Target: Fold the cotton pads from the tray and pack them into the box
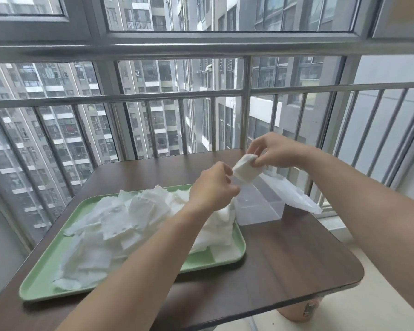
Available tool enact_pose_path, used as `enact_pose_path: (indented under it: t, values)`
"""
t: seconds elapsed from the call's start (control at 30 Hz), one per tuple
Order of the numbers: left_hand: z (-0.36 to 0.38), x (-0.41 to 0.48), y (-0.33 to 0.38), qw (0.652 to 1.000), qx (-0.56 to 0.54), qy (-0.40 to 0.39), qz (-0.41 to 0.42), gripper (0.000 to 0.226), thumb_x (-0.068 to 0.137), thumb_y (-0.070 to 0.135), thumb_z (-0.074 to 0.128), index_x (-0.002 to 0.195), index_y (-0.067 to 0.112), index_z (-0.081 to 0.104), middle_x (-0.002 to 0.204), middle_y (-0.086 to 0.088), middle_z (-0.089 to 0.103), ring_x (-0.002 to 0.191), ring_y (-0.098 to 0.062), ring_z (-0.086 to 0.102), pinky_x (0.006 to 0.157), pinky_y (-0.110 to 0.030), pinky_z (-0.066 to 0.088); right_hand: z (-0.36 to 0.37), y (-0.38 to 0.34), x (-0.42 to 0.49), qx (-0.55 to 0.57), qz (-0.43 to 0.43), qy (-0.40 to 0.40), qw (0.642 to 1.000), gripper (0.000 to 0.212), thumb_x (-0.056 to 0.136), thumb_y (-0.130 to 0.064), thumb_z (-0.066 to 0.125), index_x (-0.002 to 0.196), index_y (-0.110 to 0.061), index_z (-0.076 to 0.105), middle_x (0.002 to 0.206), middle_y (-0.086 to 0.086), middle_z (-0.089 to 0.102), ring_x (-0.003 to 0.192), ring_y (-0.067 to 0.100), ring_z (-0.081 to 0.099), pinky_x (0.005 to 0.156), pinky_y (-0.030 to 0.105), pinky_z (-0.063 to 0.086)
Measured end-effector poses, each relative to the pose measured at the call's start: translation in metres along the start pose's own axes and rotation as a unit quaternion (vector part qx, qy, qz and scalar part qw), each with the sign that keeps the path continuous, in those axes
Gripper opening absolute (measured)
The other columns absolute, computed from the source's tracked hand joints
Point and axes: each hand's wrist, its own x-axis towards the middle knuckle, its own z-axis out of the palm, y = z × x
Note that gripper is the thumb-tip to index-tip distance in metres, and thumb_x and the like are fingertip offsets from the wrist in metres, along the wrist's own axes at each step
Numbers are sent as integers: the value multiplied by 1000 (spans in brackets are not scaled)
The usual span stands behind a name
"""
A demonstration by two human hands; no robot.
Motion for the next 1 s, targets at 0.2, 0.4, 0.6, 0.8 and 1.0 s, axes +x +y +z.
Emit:
enact_pose_path:
  t: [0.2,0.4,0.6,0.8,1.0]
  values:
    - [1,-3,-1,995,91,-13,45,18,81,26,74,96,34,68,95,15,65,92,-11,65,81,-37,57,19,17,35,-130,12,-20,991,16,86,-16,74,97,-28,73,98,-7,70,90,11,64,65,21,44]
    - [1,-1,-9,996,60,-13,57,16,77,29,77,89,35,68,90,18,66,91,-9,65,82,-38,57,36,27,56,-233,0,1,972,20,84,-16,76,88,-35,72,103,-8,67,97,16,63,79,32,54]
    - [4,0,-15,997,33,7,75,13,75,28,78,84,31,71,87,15,69,83,-7,65,79,-37,58,47,32,60,-250,-2,21,968,27,88,-13,63,92,-39,67,96,-10,63,93,18,62,71,35,55]
    - [6,-1,-19,996,24,8,83,12,75,30,78,82,32,69,88,15,69,79,-3,64,77,-37,58,45,34,52,-150,19,27,988,36,88,1,56,110,-27,60,97,-9,66,93,16,63,82,36,56]
    - [5,-3,-20,997,15,9,73,10,75,31,77,82,32,69,89,16,69,79,-2,64,77,-37,58,37,34,40,-115,22,60,991,31,86,1,50,90,-26,65,98,-6,67,94,17,63,85,36,55]
